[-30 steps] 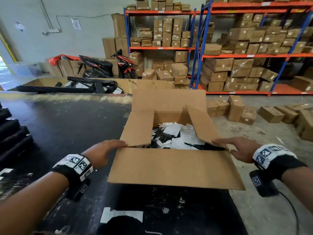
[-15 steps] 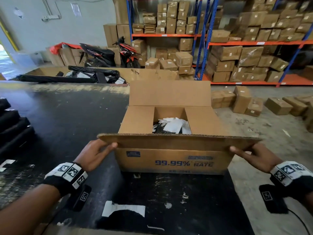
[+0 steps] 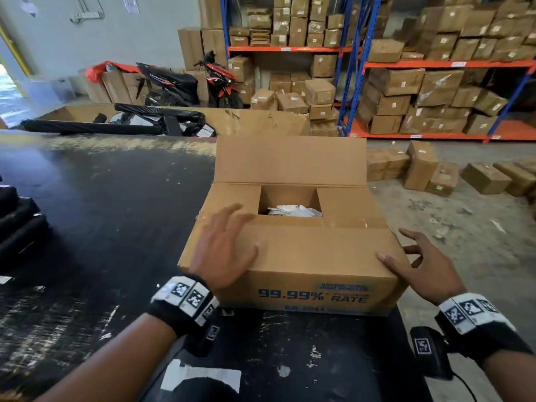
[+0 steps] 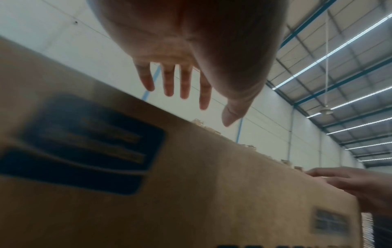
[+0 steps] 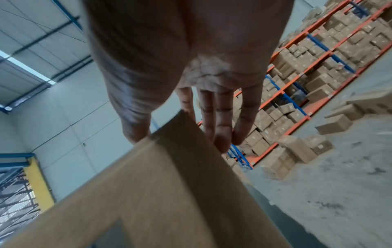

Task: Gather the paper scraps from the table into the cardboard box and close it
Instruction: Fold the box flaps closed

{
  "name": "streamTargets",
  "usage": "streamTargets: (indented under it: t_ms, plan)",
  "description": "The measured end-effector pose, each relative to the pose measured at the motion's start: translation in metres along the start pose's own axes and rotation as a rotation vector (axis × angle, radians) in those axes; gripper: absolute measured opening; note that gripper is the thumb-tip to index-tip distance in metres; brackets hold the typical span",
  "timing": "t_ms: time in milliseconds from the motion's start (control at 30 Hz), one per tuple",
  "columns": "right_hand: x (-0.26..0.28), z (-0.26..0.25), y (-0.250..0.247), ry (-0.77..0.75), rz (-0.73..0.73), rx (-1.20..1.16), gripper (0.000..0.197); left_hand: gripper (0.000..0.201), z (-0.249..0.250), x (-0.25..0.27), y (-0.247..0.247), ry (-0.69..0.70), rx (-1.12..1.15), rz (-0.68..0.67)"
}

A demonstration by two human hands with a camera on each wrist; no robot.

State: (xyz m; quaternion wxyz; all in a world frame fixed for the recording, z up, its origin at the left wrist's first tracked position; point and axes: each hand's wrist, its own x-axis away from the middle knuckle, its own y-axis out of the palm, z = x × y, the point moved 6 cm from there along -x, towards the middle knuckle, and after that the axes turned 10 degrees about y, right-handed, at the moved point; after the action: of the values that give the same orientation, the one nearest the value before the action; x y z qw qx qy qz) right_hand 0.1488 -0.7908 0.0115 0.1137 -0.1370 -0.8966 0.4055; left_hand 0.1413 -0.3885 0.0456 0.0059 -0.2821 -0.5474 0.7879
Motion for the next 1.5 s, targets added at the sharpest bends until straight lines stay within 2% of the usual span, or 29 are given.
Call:
streamTargets:
  t_ms: [133,200,300,467,566,666,766,833,933,1000,1133,1200,1266,1366,1433,1500]
  plan:
    - [-0.015,-0.016,-0.011,-0.042,-0.086,0.174,0.098,0.067,0.026,-0.016,0.058,0.095,-0.125,-0.4]
    - [-0.027,-0.034,-0.016,-0.114,-0.083,0.27,0.094,0.064,0.026,-0.015,0.07,0.106,-0.175,-0.475]
    - [-0.05,-0.08,-0.023,-0.247,-0.044,0.341,0.074,0.062,0.025,-0.014,0.069,0.104,-0.185,-0.484]
    - [-0.116,-0.172,0.0,-0.43,-0.066,0.423,0.07,0.06,0.028,-0.012,0.069,0.095,-0.175,-0.47]
    - [-0.17,-0.213,0.027,-0.412,-0.028,0.521,0.079,0.059,0.029,-0.012,0.067,0.091,-0.149,-0.42]
    - [-0.217,-0.229,0.041,-0.337,-0.027,0.569,0.094,0.06,0.028,-0.012,0.065,0.081,-0.134,-0.415]
    - [-0.236,-0.232,0.037,-0.288,-0.049,0.641,0.094,0.061,0.029,-0.014,0.066,0.075,-0.1,-0.428]
    - [-0.23,-0.235,0.028,-0.307,-0.033,0.642,0.09,0.061,0.028,-0.013,0.066,0.072,-0.098,-0.442]
    - [-0.205,-0.232,0.004,-0.398,0.045,0.621,0.08,0.058,0.03,-0.014,0.064,0.068,-0.101,-0.423]
    - [-0.173,-0.221,-0.01,-0.464,0.047,0.575,0.069,0.061,0.029,-0.011,0.065,0.068,-0.112,-0.414]
    - [-0.094,-0.178,-0.021,-0.568,-0.05,0.497,0.06,0.086,0.022,-0.007,0.055,-0.036,-0.038,-0.241]
    - [-0.066,-0.148,-0.015,-0.583,-0.111,0.499,0.064,0.097,0.018,-0.004,0.048,-0.076,-0.016,-0.168]
    - [-0.049,-0.112,-0.001,-0.535,-0.206,0.536,0.072,0.102,0.009,-0.003,0.039,-0.101,-0.079,-0.135]
    - [-0.033,-0.065,0.024,-0.467,-0.358,0.616,0.094,0.099,-0.028,0.001,0.029,-0.176,-0.164,-0.222]
    - [-0.027,-0.048,0.038,-0.479,-0.377,0.606,0.106,0.094,-0.058,0.009,0.027,-0.227,-0.159,-0.338]
    - [-0.025,-0.04,0.045,-0.477,-0.351,0.573,0.105,0.088,-0.074,0.015,0.028,-0.244,-0.107,-0.437]
